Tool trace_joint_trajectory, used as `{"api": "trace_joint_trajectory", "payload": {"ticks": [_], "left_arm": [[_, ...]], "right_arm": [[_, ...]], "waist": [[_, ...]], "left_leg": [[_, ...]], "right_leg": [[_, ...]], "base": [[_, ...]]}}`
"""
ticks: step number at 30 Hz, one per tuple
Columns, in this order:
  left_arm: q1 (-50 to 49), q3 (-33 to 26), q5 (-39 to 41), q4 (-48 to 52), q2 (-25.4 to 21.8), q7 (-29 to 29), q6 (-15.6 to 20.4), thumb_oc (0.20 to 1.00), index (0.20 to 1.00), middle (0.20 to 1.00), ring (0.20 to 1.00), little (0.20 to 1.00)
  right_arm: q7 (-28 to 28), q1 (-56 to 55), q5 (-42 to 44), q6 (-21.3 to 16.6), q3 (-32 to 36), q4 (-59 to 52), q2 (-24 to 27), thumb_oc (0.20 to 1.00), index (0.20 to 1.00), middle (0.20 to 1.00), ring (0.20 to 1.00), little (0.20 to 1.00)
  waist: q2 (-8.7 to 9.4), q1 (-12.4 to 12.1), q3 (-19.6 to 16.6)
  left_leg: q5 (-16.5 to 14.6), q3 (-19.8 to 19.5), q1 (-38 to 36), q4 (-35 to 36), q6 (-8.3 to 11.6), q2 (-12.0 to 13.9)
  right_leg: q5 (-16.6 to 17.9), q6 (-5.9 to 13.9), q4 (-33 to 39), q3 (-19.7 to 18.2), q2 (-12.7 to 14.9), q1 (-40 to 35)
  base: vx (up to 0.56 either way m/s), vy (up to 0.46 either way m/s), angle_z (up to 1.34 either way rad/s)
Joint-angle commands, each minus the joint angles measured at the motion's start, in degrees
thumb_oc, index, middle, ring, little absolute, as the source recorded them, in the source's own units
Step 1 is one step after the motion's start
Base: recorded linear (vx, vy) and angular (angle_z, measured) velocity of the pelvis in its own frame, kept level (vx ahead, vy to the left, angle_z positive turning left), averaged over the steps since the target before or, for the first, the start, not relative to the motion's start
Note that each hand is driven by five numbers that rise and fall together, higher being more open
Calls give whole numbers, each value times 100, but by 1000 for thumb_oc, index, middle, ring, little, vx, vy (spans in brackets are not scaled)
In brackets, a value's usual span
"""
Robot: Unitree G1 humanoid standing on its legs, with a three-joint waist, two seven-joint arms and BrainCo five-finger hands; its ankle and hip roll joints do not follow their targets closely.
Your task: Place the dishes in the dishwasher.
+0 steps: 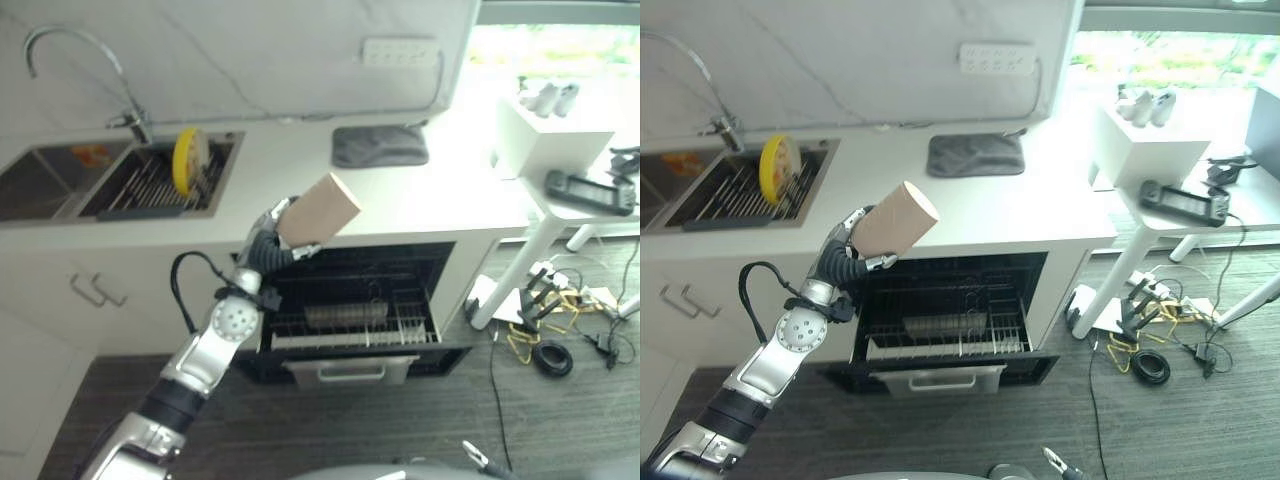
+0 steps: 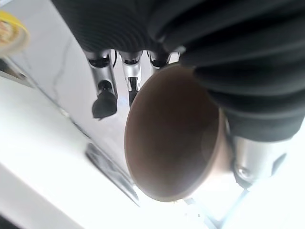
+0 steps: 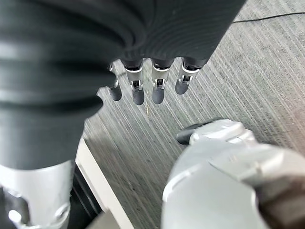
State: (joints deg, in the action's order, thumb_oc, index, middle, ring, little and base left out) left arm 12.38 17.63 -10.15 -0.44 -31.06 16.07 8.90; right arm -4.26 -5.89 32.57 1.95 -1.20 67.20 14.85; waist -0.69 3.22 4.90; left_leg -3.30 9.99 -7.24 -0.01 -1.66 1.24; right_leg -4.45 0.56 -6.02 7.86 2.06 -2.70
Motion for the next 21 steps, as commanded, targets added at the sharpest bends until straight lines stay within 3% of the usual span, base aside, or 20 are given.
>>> {"api": "trace_joint_trajectory", "payload": {"ticks": [1, 2, 4, 5, 6, 7, 8, 9, 11, 16, 19, 21], "left_arm": [[390, -367, 2, 140, 16, 209, 140, 200, 200, 200, 200, 200], [405, -332, 38, 100, 24, 308, 163, 200, 200, 200, 200, 200], [391, -342, 59, 93, 47, 382, 276, 200, 200, 200, 200, 200], [355, -429, 62, 128, 44, 353, 338, 200, 200, 200, 200, 200], [356, -480, 108, 134, 26, 291, 383, 200, 200, 200, 200, 200], [436, -478, 200, 102, -30, 146, 462, 200, 200, 200, 200, 200], [503, -441, 260, 34, -38, 69, 456, 200, 200, 200, 200, 200], [656, -232, 227, -132, 21, 87, 473, 200, 200, 200, 200, 200], [824, -47, 144, -162, 85, 144, 312, 200, 200, 200, 200, 200], [836, 98, 211, -316, 46, 464, 197, 200, 200, 200, 200, 200], [806, 94, 313, -314, -13, 536, 159, 200, 200, 200, 200, 200], [729, 0, 930, -318, 38, 528, 180, 200, 200, 200, 200, 200]], "right_arm": [[83, 57, 147, -157, 148, 160, -3, 1000, 1000, 1000, 1000, 1000], [111, 40, 134, -204, 171, 103, 59, 1000, 1000, 1000, 1000, 1000], [260, 15, 163, -240, 161, -102, 166, 1000, 1000, 1000, 1000, 1000], [308, 19, 227, -293, 161, -159, 256, 1000, 1000, 1000, 1000, 1000], [298, 32, 298, -328, 215, -141, 319, 1000, 1000, 1000, 1000, 1000], [211, 7, 426, -382, 407, -102, 424, 1000, 1000, 1000, 1000, 1000], [197, -7, 474, -347, 490, -117, 484, 1000, 1000, 1000, 1000, 1000], [302, -58, 670, -443, 590, -140, 407, 1000, 1000, 1000, 1000, 1000], [314, -81, 724, -623, 644, -70, 313, 1000, 1000, 1000, 1000, 1000], [598, -175, 1057, -1063, 812, -215, 135, 1000, 1000, 1000, 1000, 1000], [1359, -233, 1419, -1778, 1059, -809, 160, 1000, 1000, 1000, 1000, 1000], [1932, -297, 1280, -2322, 1482, -1680, 300, 1000, 1000, 1000, 1000, 1000]], "waist": [[151, 165, -207], [197, 207, -188], [283, 143, -67], [297, 104, -11], [288, 112, 9], [259, 188, 42], [235, 249, 25], [185, 347, -8], [136, 399, -47], [82, 473, -94], [120, 530, -111], [152, 596, -100]], "left_leg": [[-260, 94, -14, -189, 109, -151], [-491, 29, 127, -714, 95, -258], [-250, -278, 627, -1775, 205, -286], [-189, -482, 760, -1808, 224, -152], [-125, -479, 714, -1616, 265, 9], [220, -232, 661, -1237, 469, 477], [98, -53, 511, -846, 472, 554], [230, 203, 284, -171, 568, 656], [265, 151, 117, 162, 558, 549], [152, 220, 30, 158, 407, 322], [100, 415, 6, 98, 357, 315], [24, 456, -12, 0, 335, 315]], "right_leg": [[408, 648, 551, -236, 268, -198], [388, 590, 512, -405, 259, -167], [444, 461, 550, -599, 247, -185], [498, 417, 570, -635, 225, -150], [492, 420, 553, -630, 229, -133], [442, 472, 514, -489, 294, -137], [405, 516, 515, -338, 366, -161], [463, 661, 605, -86, 532, -233], [447, 782, 618, 3, 654, -265], [457, 919, 387, -26, 863, -149], [571, 1010, 432, -3, 950, -134], [620, 1020, 462, -106, 937, -117]], "base": [[20, -108, -19], [4, -64, -21], [-17, -27, -4], [-27, 70, -16], [-17, 210, -34], [15, 250, -29], [38, 375, 20], [41, 304, 58], [37, 281, 46], [16, 124, -3], [-20, 9, -15], [-29, -38, -20]]}}
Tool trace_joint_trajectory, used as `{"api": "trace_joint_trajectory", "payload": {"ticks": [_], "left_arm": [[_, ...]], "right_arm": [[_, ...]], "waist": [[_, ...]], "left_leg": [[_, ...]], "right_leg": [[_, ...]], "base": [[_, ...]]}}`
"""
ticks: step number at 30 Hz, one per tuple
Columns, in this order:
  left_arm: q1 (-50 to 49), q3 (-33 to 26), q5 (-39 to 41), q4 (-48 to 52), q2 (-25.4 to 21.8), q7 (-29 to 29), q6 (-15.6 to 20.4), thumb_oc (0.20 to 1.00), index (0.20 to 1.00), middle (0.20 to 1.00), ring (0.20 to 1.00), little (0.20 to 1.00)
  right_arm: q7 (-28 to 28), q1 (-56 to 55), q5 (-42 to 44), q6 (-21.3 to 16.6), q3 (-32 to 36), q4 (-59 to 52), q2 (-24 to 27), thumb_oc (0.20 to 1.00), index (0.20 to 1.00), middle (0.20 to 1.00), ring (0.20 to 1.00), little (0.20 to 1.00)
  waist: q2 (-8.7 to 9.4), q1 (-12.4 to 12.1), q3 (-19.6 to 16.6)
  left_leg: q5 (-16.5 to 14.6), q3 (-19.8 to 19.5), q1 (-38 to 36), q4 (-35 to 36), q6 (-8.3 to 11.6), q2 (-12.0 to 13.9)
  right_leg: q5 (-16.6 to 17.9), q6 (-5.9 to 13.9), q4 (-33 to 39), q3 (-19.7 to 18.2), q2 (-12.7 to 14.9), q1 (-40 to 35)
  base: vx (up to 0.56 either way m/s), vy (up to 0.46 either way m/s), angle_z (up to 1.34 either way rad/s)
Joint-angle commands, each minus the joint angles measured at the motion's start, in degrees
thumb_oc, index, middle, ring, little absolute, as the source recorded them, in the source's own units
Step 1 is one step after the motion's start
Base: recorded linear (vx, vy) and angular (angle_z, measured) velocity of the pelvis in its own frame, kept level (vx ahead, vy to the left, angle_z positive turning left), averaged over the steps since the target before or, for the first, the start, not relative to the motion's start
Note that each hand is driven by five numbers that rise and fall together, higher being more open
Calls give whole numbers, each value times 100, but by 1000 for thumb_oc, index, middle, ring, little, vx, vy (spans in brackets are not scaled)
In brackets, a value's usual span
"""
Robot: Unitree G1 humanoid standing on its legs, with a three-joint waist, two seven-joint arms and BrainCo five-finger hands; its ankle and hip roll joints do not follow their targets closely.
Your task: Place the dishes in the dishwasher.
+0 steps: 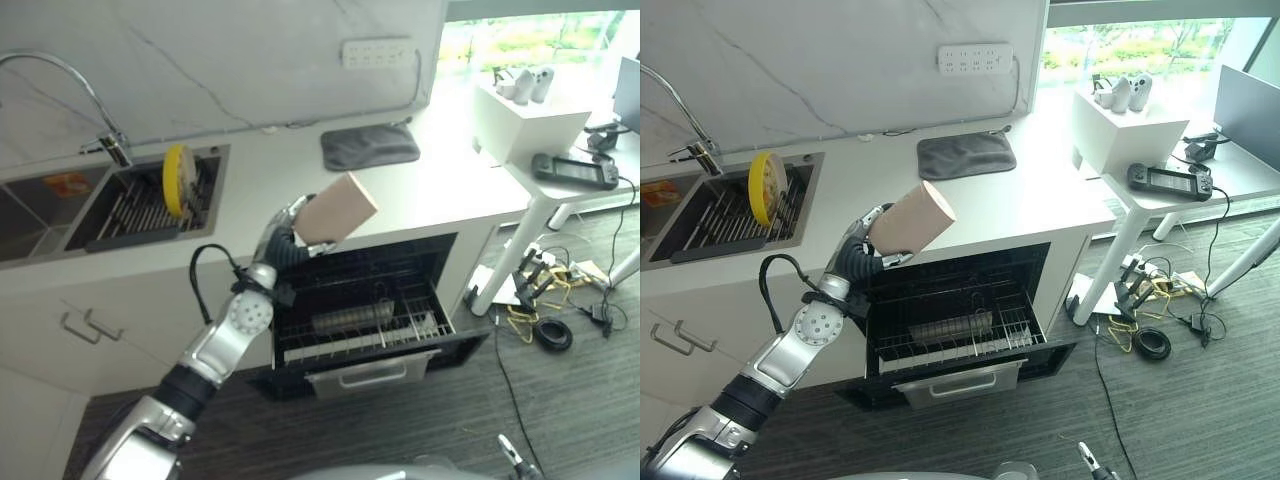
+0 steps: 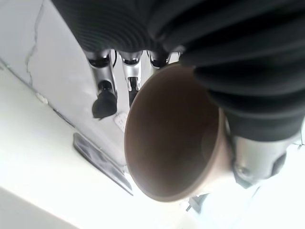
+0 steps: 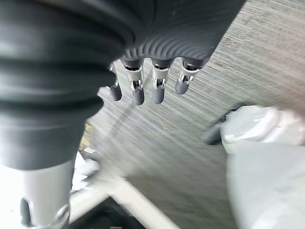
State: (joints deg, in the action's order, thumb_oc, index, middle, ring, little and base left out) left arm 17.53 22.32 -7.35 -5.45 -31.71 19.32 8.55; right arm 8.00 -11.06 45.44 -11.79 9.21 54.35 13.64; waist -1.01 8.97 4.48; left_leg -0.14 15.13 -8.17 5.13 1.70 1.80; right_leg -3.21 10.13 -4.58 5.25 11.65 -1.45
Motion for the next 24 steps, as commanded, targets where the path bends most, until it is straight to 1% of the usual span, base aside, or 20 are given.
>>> {"api": "trace_joint_trajectory", "payload": {"ticks": [1, 2, 3, 4, 5, 6, 7, 8, 9, 10, 11, 12, 13, 15, 17, 19, 20, 21, 22, 24], "left_arm": [[183, -496, 809, 167, 136, 197, 241, 200, 200, 200, 200, 200], [108, -577, 1106, 142, 200, 146, 290, 200, 200, 200, 200, 200], [65, -627, 1291, 123, 252, 128, 311, 200, 200, 200, 200, 200], [19, -688, 1575, 89, 331, 118, 337, 200, 200, 200, 200, 200], [-64, -790, 1894, 25, 477, 236, 416, 200, 200, 200, 200, 200], [-135, -888, 2024, -55, 651, 462, 518, 200, 200, 200, 200, 200], [-172, -950, 2098, -145, 729, 573, 614, 200, 200, 200, 200, 200], [-214, -1016, 2174, -208, 833, 679, 681, 200, 200, 200, 200, 200], [-210, -1055, 2261, -390, 1028, 918, 828, 200, 200, 200, 200, 200], [-191, -1053, 2272, -485, 1133, 1038, 934, 200, 200, 200, 200, 200], [-184, -1049, 2272, -508, 1157, 1070, 972, 200, 200, 200, 200, 200], [-183, -1058, 2189, -523, 1233, 1129, 1039, 200, 200, 200, 200, 200], [-165, -1016, 2034, -495, 1322, 1250, 1127, 200, 200, 200, 200, 200], [-169, -977, 1871, -441, 1374, 1362, 1218, 200, 200, 200, 200, 200], [-173, -915, 1656, -361, 1380, 1429, 1403, 200, 200, 200, 200, 200], [-196, -863, 1343, -261, 1367, 1465, 1566, 200, 200, 200, 200, 200], [-239, -809, 1086, -43, 1333, 1484, 1628, 200, 200, 200, 200, 200], [-332, -766, 634, 269, 1230, 1526, 1771, 200, 200, 200, 200, 200], [-383, -725, 240, 484, 1110, 1568, 1868, 200, 200, 200, 200, 200], [-394, -679, -13, 641, 992, 1531, 1865, 200, 200, 200, 200, 200]], "right_arm": [[724, 222, -105, -1130, 484, -640, 469, 1000, 1000, 1000, 1000, 1000], [805, 204, -470, -1186, 570, -1299, 574, 1000, 1000, 1000, 1000, 1000], [753, 186, -611, -1150, 604, -1755, 630, 1000, 1000, 1000, 1000, 1000], [557, 156, -817, -1236, 621, -2265, 667, 1000, 1000, 1000, 1000, 1000], [369, 90, -1072, -1103, 612, -3017, 750, 1000, 1000, 1000, 1000, 1000], [33, 40, -1409, -1120, 551, -3627, 779, 1000, 1000, 1000, 1000, 1000], [-130, 30, -1697, -1088, 455, -3957, 820, 1000, 1000, 1000, 1000, 1000], [-280, 27, -1775, -1029, 358, -4235, 876, 1000, 1000, 1000, 1000, 1000], [-505, 96, -1790, -945, 129, -4721, 1009, 1000, 1000, 1000, 1000, 1000], [-650, 142, -1807, -980, -55, -4970, 1071, 1000, 1000, 1000, 1000, 1000], [-735, 149, -1788, -1014, -94, -5008, 1080, 1000, 1000, 1000, 1000, 1000], [-824, 184, -1689, -1003, -208, -5182, 1111, 1000, 1000, 1000, 1000, 1000], [-900, 264, -1625, -1002, -463, -5526, 1081, 1000, 1000, 1000, 1000, 1000], [-1140, 328, -1419, -950, -664, -5789, 1035, 1000, 1000, 1000, 1000, 1000], [-1358, 430, -1473, -930, -936, -6065, 1014, 1000, 1000, 1000, 1000, 1000], [-1570, 500, -1412, -667, -1146, -6190, 1017, 1000, 1000, 1000, 1000, 1000], [-1543, 612, -1153, -491, -1440, -6290, 1010, 1000, 1000, 1000, 1000, 1000], [-1678, 650, -789, -377, -1617, -6397, 909, 1000, 1000, 1000, 1000, 1000], [-1657, 721, -829, -405, -1752, -6488, 866, 1000, 1000, 1000, 1000, 1000], [-1722, 802, -829, -359, -1848, -6578, 897, 1000, 1000, 1000, 1000, 1000]], "waist": [[193, 43, -50], [203, 68, -36], [208, 94, -29], [217, 136, -19], [229, 197, 2], [254, 246, -10], [266, 272, -38], [280, 296, -56], [308, 333, -92], [323, 344, -123], [324, 347, -130], [328, 346, -142], [322, 333, -158], [316, 310, -166], [309, 252, -174], [306, 207, -174], [298, 144, -168], [295, 52, -185], [298, -26, -187], [295, -85, -185]], "left_leg": [[-304, -58, 79, -537, -6, 258], [-336, -68, 72, -595, -19, 254], [-352, -68, 66, -620, -34, 252], [-363, -65, 62, -651, -46, 252], [-408, -61, 22, -680, -57, 248], [-394, -34, 28, -689, -61, 247], [-396, -2, 31, -693, -61, 253], [-397, 32, 26, -698, -61, 259], [-397, 104, 6, -697, -53, 276], [-394, 152, -12, -684, -43, 287], [-394, 163, -18, -679, -41, 289], [-391, 181, -32, -668, -37, 295], [-375, 195, -46, -649, -25, 305], [-377, 197, -63, -629, -16, 313], [-383, 181, -75, -609, 4, 316], [-379, 163, -77, -592, 19, 318], [-358, 142, -82, -566, 31, 325], [-347, 107, -75, -545, 47, 331], [-333, 51, -66, -515, 57, 330], [-325, 3, -57, -496, 62, 328]], "right_leg": [[504, 54, 318, 127, -25, -239], [509, 36, 305, 75, -40, -231], [512, 26, 296, 41, -49, -223], [515, 11, 280, -6, -61, -207], [491, 7, 268, -56, -72, -223], [517, -4, 282, -102, -81, -193], [516, -9, 285, -126, -85, -171], [517, -10, 284, -139, -83, -158], [519, -7, 289, -160, -83, -146], [521, -3, 300, -157, -83, -145], [521, -1, 304, -156, -82, -146], [525, 0, 311, -157, -84, -150], [527, -1, 318, -148, -88, -153], [525, -1, 339, -120, -87, -172], [513, 3, 369, -57, -79, -213], [510, 7, 399, -2, -73, -245], [511, -3, 437, 43, -64, -283], [511, -3, 476, 117, -54, -325], [510, -2, 499, 181, -46, -357], [496, -4, 508, 227, -43, -380]], "base": [[-21, -50, -17], [-7, -35, -21], [-7, -34, -32], [3, -30, -29], [-24, -48, -17], [-28, -52, -15], [-42, -53, -29], [-19, -60, -39], [-8, -76, -30], [-2, -70, -19], [4, -52, -21], [4, -45, -23], [2, -49, -18], [1, -19, -1], [0, 0, 0], [2, -2, 2], [18, -12, 9], [25, -17, 23], [24, -18, 27], [6, -6, 23]]}}
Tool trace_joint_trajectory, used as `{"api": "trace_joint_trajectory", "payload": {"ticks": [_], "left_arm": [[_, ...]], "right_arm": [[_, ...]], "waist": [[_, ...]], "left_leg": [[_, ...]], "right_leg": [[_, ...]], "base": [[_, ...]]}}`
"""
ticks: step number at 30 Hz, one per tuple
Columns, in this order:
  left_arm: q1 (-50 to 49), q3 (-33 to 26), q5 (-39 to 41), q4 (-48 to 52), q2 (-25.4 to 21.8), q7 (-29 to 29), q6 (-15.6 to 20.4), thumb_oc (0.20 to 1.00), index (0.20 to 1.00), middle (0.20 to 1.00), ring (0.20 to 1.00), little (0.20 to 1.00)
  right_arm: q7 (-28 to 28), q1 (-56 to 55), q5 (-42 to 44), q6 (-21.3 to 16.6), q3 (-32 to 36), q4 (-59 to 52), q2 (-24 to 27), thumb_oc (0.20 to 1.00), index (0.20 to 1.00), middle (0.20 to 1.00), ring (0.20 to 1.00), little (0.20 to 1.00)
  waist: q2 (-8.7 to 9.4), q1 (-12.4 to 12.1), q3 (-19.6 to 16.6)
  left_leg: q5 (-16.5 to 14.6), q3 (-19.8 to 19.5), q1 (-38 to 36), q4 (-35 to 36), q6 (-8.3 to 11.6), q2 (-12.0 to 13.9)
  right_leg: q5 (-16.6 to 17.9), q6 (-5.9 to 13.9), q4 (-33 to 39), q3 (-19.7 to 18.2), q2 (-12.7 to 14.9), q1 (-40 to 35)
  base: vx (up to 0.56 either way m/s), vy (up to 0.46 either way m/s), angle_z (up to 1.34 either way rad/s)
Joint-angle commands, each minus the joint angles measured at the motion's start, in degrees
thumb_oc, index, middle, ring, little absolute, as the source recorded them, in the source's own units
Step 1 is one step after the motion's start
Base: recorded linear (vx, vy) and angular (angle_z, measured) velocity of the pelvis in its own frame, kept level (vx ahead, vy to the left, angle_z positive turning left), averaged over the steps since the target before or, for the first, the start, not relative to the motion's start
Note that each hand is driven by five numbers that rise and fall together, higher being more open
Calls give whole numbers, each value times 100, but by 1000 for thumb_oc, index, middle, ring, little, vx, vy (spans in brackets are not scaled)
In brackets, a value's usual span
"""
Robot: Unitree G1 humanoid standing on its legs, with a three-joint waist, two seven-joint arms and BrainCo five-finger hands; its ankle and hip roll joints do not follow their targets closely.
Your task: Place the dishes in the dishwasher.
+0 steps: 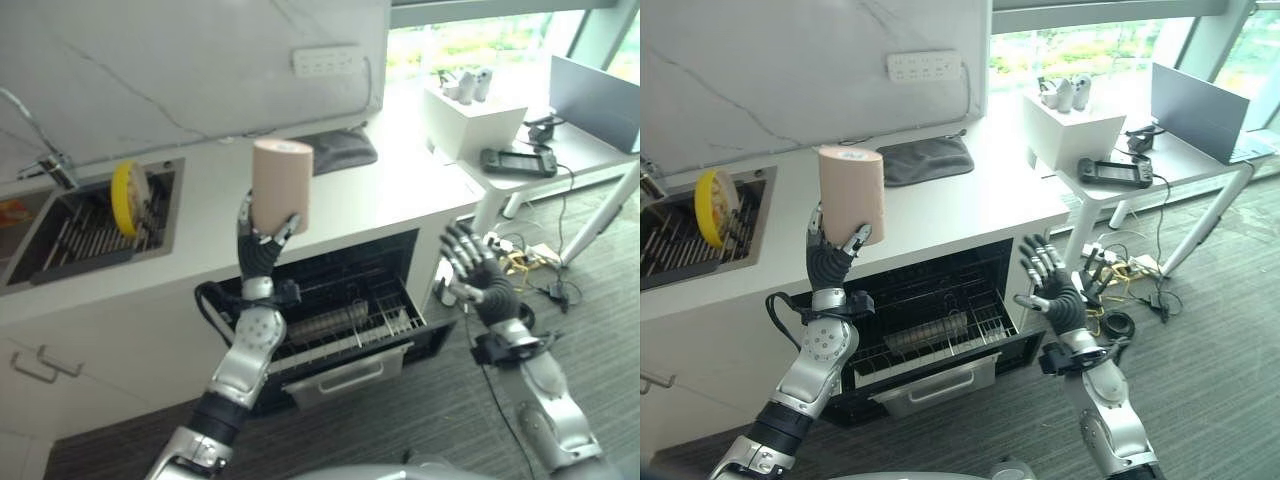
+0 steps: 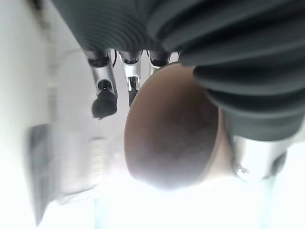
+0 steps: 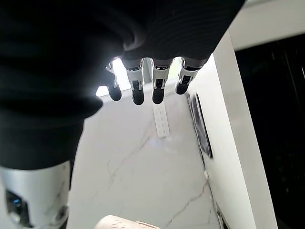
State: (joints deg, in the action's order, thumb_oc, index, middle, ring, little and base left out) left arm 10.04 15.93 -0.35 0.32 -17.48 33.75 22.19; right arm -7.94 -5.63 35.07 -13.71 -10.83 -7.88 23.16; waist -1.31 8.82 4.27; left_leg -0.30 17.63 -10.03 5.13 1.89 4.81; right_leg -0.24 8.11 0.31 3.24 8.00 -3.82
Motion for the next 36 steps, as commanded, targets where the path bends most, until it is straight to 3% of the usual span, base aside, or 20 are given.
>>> {"api": "trace_joint_trajectory", "payload": {"ticks": [1, 5, 8, 10, 18, 26, 36], "left_arm": [[354, 8, -874, 161, -498, 71, 458, 200, 200, 200, 200, 200], [314, 233, -1031, 368, -768, -13, 237, 200, 200, 200, 200, 200], [240, 445, -1040, 323, -914, -341, 58, 200, 200, 200, 200, 200], [215, 580, -930, 268, -945, -546, -29, 200, 200, 200, 200, 200], [236, 867, -784, 4, -934, -848, -247, 200, 200, 200, 200, 200], [320, 1239, -1222, -183, -977, -1099, -31, 200, 200, 200, 200, 200], [409, 1574, -1494, -336, -944, -802, 210, 200, 200, 200, 200, 200]], "right_arm": [[-107, 327, 217, -113, 78, -429, -17, 1000, 1000, 1000, 1000, 1000], [14, 669, 307, -43, -233, -618, 117, 1000, 1000, 1000, 1000, 1000], [49, 1035, 506, 188, -529, -750, 197, 1000, 1000, 1000, 1000, 1000], [66, 1213, 590, 142, -667, -784, 204, 1000, 1000, 1000, 1000, 1000], [113, 1596, 596, 226, -907, -1073, 122, 1000, 1000, 1000, 1000, 1000], [210, 1806, 758, 323, -1077, -1115, 55, 1000, 1000, 1000, 1000, 1000], [523, 1900, 971, 265, -1178, -1024, -89, 1000, 1000, 1000, 1000, 1000]], "waist": [[327, -106, -165], [335, -282, -207], [342, -465, -232], [341, -539, -243], [335, -615, -240], [330, -598, -232], [324, -563, -210]], "left_leg": [[-305, -273, 139, -489, 50, 27], [-285, -394, 159, -432, 87, 15], [-261, -505, 188, -398, 95, -1], [-248, -544, 195, -381, 98, 0], [-240, -565, 201, -389, 108, 17], [-251, -536, 185, -399, 105, 24], [-252, -498, 142, -370, 85, 27]], "right_leg": [[189, 195, 24, 459, 325, -157], [155, 193, 84, 555, 326, -237], [140, 182, 100, 625, 327, -274], [134, 181, 115, 653, 329, -295], [126, 176, 120, 666, 332, -318], [144, 186, 136, 624, 337, -314], [164, 202, 152, 594, 357, -333]], "base": [[1, -7, 18], [10, -11, 20], [6, -16, 11], [4, -15, 19], [-1, -5, 4], [0, 0, 0], [0, 0, 0]]}}
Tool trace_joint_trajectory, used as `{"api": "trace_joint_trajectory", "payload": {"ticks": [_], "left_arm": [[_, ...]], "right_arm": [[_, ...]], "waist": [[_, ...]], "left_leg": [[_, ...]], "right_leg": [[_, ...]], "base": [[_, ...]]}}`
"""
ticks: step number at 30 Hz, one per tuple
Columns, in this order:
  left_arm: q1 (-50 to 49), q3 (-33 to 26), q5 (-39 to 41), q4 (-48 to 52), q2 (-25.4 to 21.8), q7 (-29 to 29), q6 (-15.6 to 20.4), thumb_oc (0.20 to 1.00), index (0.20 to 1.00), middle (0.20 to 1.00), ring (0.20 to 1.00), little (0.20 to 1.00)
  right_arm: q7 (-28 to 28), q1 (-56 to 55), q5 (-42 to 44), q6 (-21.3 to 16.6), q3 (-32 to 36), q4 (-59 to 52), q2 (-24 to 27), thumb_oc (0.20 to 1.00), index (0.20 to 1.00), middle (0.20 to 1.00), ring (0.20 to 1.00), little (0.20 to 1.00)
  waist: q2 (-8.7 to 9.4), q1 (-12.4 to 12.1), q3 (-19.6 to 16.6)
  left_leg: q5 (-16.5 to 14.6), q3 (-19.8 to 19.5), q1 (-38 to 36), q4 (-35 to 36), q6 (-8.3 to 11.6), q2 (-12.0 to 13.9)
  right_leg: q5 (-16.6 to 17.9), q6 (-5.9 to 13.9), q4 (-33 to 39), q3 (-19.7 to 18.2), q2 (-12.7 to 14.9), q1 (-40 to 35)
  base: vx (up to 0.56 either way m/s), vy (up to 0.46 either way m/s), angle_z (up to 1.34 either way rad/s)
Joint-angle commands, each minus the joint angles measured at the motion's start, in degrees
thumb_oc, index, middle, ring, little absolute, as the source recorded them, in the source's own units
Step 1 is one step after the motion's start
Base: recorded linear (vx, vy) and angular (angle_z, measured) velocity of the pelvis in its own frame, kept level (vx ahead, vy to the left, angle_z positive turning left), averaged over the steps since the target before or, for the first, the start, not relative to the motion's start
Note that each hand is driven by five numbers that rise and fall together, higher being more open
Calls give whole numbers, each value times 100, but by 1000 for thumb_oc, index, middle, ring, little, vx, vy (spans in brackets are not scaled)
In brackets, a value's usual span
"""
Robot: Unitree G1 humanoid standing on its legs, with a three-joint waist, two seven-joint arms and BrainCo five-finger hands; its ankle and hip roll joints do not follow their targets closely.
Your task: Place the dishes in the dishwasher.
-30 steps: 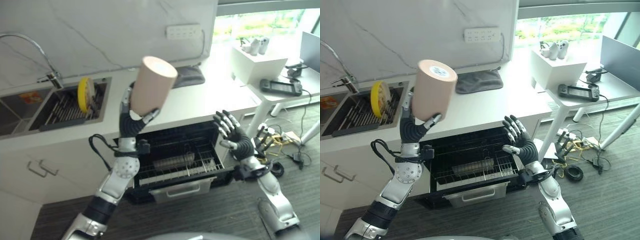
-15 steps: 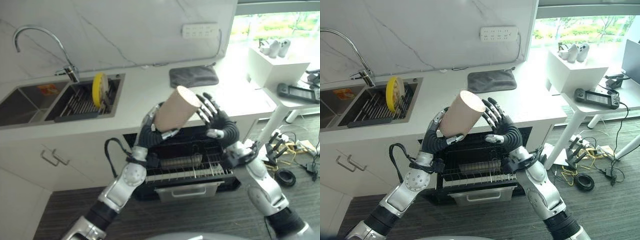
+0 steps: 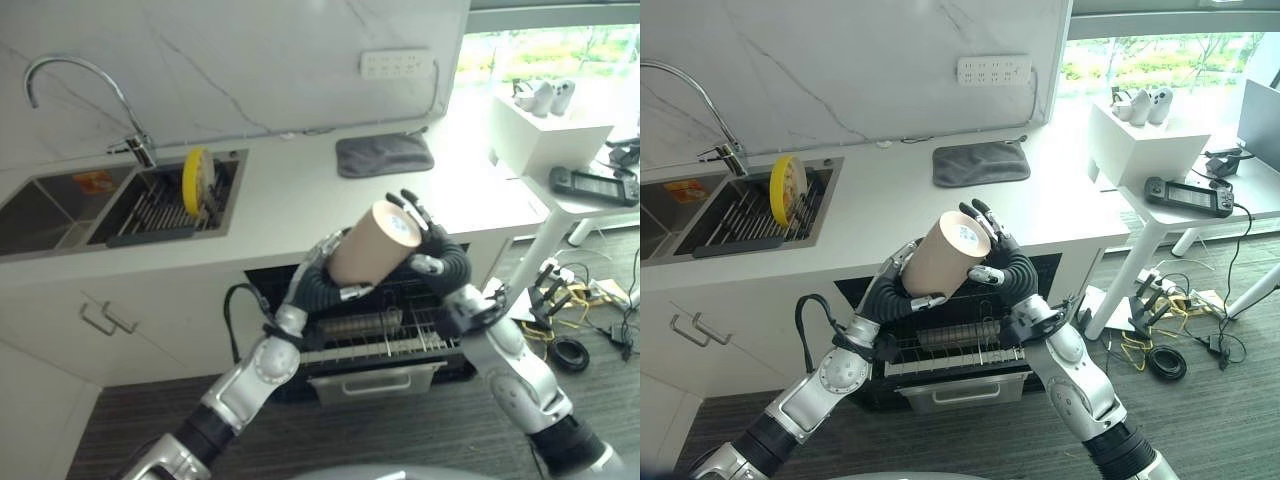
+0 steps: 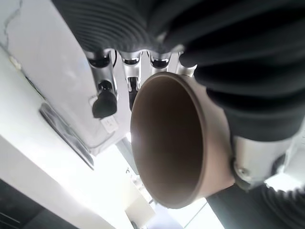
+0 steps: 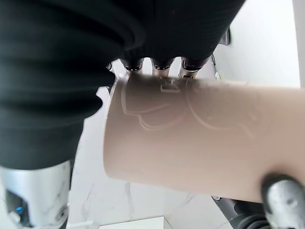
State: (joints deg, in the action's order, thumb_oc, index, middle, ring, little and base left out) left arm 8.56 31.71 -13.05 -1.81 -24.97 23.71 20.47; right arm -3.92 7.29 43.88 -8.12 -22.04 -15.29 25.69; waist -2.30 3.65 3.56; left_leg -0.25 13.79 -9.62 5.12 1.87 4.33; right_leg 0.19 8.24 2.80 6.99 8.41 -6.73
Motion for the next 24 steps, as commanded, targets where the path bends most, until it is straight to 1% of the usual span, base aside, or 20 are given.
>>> {"api": "trace_joint_trajectory", "payload": {"ticks": [1, 10, 18, 22, 24], "left_arm": [[558, -4, -228, -117, -197, 211, 387, 200, 200, 200, 200, 200], [625, -56, -239, 69, -182, 257, 489, 200, 200, 200, 200, 200], [660, -111, -121, 319, -174, 218, 412, 200, 200, 200, 200, 200], [659, -138, -69, 346, -179, 281, 425, 200, 200, 200, 200, 200], [646, -194, -68, 407, -182, 282, 447, 200, 200, 200, 200, 200]], "right_arm": [[131, 605, 104, -295, -48, -281, -345, 1000, 1000, 1000, 1000, 1000], [257, 543, 262, -247, 24, -206, -459, 1000, 1000, 1000, 1000, 1000], [349, 529, 170, -133, 20, -145, -488, 1000, 1000, 1000, 1000, 1000], [368, 490, 143, -150, 7, -103, -488, 1000, 1000, 1000, 1000, 1000], [376, 473, 114, -89, 30, -67, -492, 1000, 1000, 1000, 1000, 1000]], "waist": [[421, -46, -137], [416, -41, -136], [411, -54, -136], [414, -59, -139], [413, -67, -137]], "left_leg": [[-256, -117, 101, -369, 86, 74], [-240, -130, 97, -362, 92, 87], [-226, -131, 93, -360, 94, 100], [-223, -130, 87, -360, 95, 102], [-218, -153, 87, -353, 93, 98]], "right_leg": [[122, 188, -101, 217, 316, -40], [134, 187, -93, 233, 322, -51], [131, 182, -106, 272, 335, -62], [137, 182, -104, 291, 343, -72], [135, 177, -106, 296, 343, -73]], "base": [[0, 0, 0], [0, 0, 0], [0, 0, 0], [0, 0, 0], [0, 0, 0]]}}
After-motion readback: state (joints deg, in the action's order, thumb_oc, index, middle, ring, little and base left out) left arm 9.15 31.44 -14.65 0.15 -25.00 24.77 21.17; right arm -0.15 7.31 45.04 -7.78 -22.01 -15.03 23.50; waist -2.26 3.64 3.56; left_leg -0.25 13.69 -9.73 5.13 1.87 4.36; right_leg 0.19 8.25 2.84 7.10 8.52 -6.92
